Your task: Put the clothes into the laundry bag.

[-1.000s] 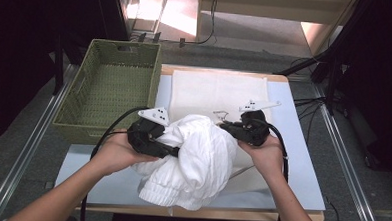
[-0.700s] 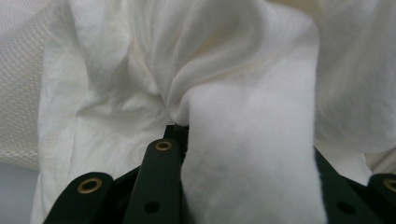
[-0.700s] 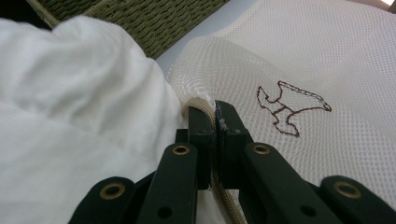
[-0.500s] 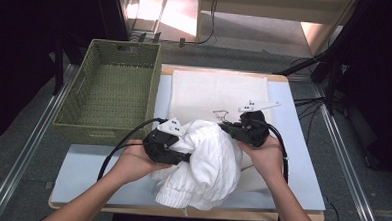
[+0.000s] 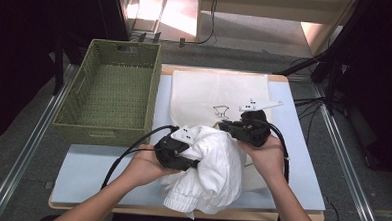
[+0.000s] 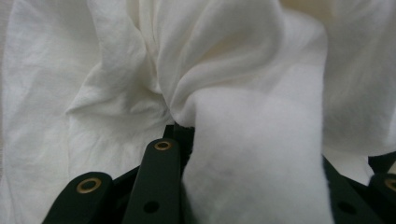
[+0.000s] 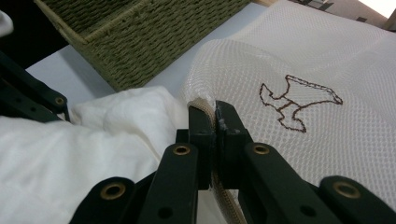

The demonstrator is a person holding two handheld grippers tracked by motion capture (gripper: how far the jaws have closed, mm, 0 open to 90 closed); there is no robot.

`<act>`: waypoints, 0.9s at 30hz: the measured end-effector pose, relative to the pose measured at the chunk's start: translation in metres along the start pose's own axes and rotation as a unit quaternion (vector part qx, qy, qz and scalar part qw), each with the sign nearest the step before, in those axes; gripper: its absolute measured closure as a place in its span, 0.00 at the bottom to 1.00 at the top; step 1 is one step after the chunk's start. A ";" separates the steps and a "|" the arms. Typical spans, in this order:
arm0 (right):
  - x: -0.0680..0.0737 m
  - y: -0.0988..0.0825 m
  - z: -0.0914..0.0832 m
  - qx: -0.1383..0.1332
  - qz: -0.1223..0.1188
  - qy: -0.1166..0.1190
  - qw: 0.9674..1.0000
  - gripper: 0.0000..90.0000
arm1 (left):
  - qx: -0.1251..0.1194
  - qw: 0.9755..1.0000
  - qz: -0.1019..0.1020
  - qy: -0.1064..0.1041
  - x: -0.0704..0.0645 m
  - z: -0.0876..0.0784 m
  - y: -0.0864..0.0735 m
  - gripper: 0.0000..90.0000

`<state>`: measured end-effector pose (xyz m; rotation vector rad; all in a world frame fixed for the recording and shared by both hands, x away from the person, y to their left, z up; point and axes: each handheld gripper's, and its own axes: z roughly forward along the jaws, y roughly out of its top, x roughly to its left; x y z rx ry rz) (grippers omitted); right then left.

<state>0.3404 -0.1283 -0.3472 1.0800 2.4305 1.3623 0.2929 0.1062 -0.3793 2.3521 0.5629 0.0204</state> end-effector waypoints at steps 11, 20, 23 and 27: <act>0.004 0.002 -0.004 0.001 -0.001 0.003 1.000 0.98 | -0.005 1.000 -0.022 0.006 0.004 0.004 0.004 0.78; 0.004 0.003 -0.009 -0.012 0.001 0.006 1.000 0.98 | -0.023 0.999 -0.022 0.042 0.011 -0.018 0.021 0.79; 0.002 0.002 -0.008 -0.007 0.000 0.003 1.000 0.98 | -0.018 0.999 -0.023 0.038 0.012 -0.008 0.021 0.79; 0.003 0.001 -0.007 0.003 0.003 -0.001 1.000 0.98 | -0.008 0.999 -0.025 0.037 0.012 0.005 0.020 0.79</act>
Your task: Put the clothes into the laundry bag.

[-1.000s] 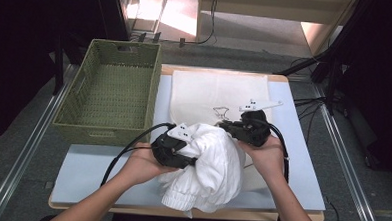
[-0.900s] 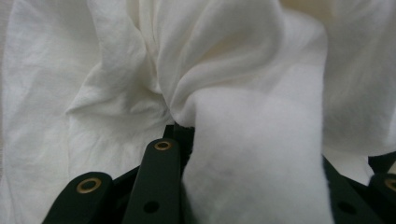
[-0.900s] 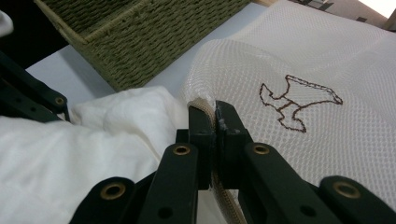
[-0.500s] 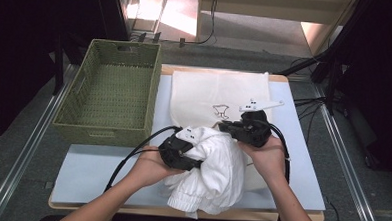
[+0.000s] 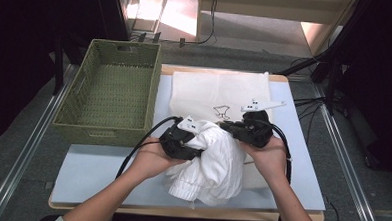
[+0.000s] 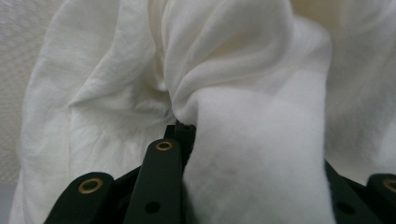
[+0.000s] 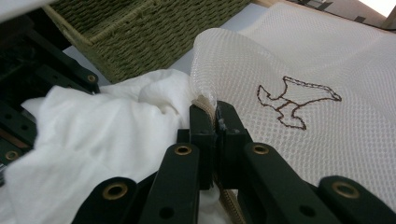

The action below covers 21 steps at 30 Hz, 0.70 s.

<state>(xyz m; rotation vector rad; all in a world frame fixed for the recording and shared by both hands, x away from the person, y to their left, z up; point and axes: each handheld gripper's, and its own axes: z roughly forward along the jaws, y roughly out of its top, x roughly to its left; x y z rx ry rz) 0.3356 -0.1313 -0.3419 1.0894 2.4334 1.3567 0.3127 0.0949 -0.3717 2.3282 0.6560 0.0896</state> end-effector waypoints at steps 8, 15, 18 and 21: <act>0.006 0.003 -0.003 -0.004 -0.003 0.001 1.000 0.98 | 0.014 1.000 0.006 0.009 -0.011 0.028 -0.002 0.79; 0.009 0.002 -0.004 -0.002 -0.006 -0.003 1.000 0.98 | -0.022 0.998 -0.051 -0.002 -0.005 0.041 -0.002 0.78; 0.006 -0.002 -0.002 0.004 -0.003 -0.001 1.000 0.98 | -0.023 0.998 -0.050 -0.005 -0.004 0.039 -0.003 0.75; 0.004 -0.006 0.002 0.009 -0.004 0.005 1.000 0.98 | -0.026 0.998 -0.054 -0.015 -0.003 0.035 -0.003 0.67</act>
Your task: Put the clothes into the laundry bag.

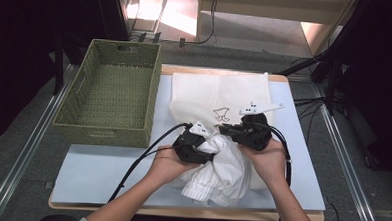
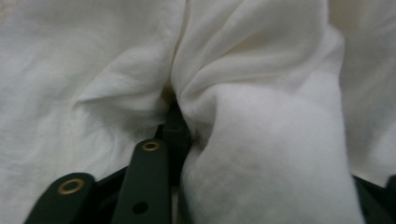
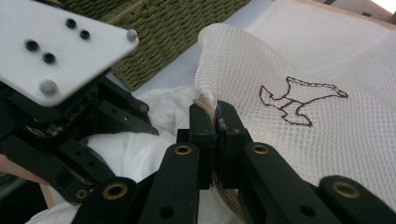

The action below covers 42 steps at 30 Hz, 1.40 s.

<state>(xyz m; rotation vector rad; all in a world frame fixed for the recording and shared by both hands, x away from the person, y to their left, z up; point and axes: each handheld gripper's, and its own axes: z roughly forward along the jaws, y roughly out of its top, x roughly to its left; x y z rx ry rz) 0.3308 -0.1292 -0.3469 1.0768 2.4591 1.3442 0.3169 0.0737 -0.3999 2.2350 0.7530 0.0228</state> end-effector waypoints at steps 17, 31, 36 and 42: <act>-0.008 -0.002 -0.004 -0.004 0.008 -0.004 1.000 0.98 | -0.006 1.000 -0.008 -0.025 0.007 -0.068 0.002 0.36; -0.007 -0.002 -0.004 -0.001 0.008 -0.004 1.000 0.98 | -0.015 0.999 -0.041 -0.010 0.032 -0.090 -0.040 0.24; -0.007 -0.002 -0.004 0.000 0.007 -0.002 1.000 0.98 | -0.006 0.999 -0.043 -0.025 0.034 -0.070 -0.045 0.18; -0.006 -0.002 -0.002 0.002 0.008 -0.002 1.000 0.98 | 0.014 0.998 -0.050 -0.024 0.038 -0.038 -0.045 0.16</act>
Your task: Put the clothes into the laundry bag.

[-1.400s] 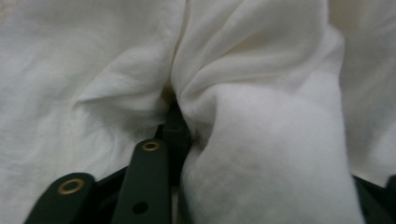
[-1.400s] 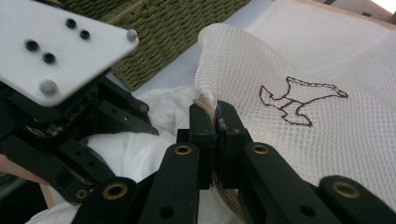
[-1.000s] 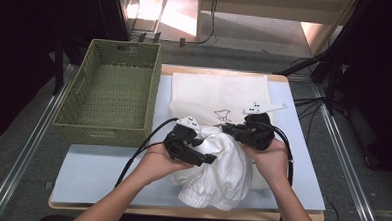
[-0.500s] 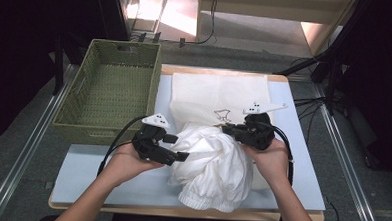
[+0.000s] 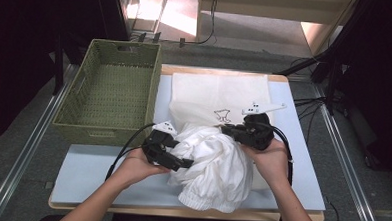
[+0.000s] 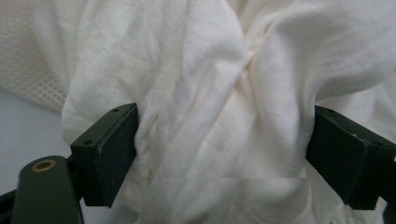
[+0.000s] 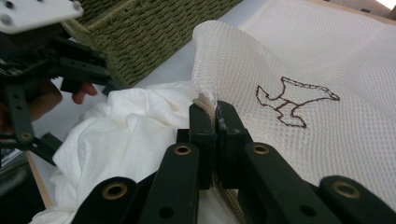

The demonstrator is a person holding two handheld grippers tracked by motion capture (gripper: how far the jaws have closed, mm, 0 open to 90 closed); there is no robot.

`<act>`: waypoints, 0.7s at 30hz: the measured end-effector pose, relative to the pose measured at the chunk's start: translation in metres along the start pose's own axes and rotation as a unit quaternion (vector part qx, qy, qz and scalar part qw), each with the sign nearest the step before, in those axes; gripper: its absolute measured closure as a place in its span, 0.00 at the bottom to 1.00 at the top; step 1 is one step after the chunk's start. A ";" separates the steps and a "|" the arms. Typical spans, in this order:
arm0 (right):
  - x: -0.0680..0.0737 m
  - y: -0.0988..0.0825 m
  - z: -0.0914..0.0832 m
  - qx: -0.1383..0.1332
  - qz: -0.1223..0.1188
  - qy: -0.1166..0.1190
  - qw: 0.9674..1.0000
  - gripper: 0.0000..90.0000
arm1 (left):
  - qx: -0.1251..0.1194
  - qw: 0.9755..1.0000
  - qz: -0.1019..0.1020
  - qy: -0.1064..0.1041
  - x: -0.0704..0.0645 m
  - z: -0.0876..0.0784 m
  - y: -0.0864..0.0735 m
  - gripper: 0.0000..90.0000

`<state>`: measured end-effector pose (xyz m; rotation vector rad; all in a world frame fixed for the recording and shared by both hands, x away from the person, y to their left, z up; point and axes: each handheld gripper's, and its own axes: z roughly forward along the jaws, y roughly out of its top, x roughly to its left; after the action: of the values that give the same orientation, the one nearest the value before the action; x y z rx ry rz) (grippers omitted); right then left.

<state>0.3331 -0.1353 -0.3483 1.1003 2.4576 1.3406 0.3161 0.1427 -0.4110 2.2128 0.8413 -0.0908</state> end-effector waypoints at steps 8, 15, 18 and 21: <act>0.001 0.000 0.002 0.005 -0.001 -0.002 1.000 0.98 | 0.003 1.000 0.004 -0.009 0.003 0.015 0.000 0.43; 0.002 0.000 0.004 0.007 -0.005 0.000 1.000 0.98 | -0.001 1.000 0.018 -0.007 -0.003 0.017 0.000 0.78; 0.001 0.000 0.003 0.004 -0.002 -0.001 1.000 0.98 | -0.011 1.000 0.008 -0.011 -0.002 0.010 0.002 0.81; 0.000 0.000 0.002 0.003 0.001 -0.001 1.000 0.98 | -0.023 0.999 0.026 -0.006 -0.010 -0.002 0.008 0.82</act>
<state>0.3342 -0.1341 -0.3492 1.1048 2.4605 1.3327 0.3122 0.1348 -0.4016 2.1874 0.7720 -0.0604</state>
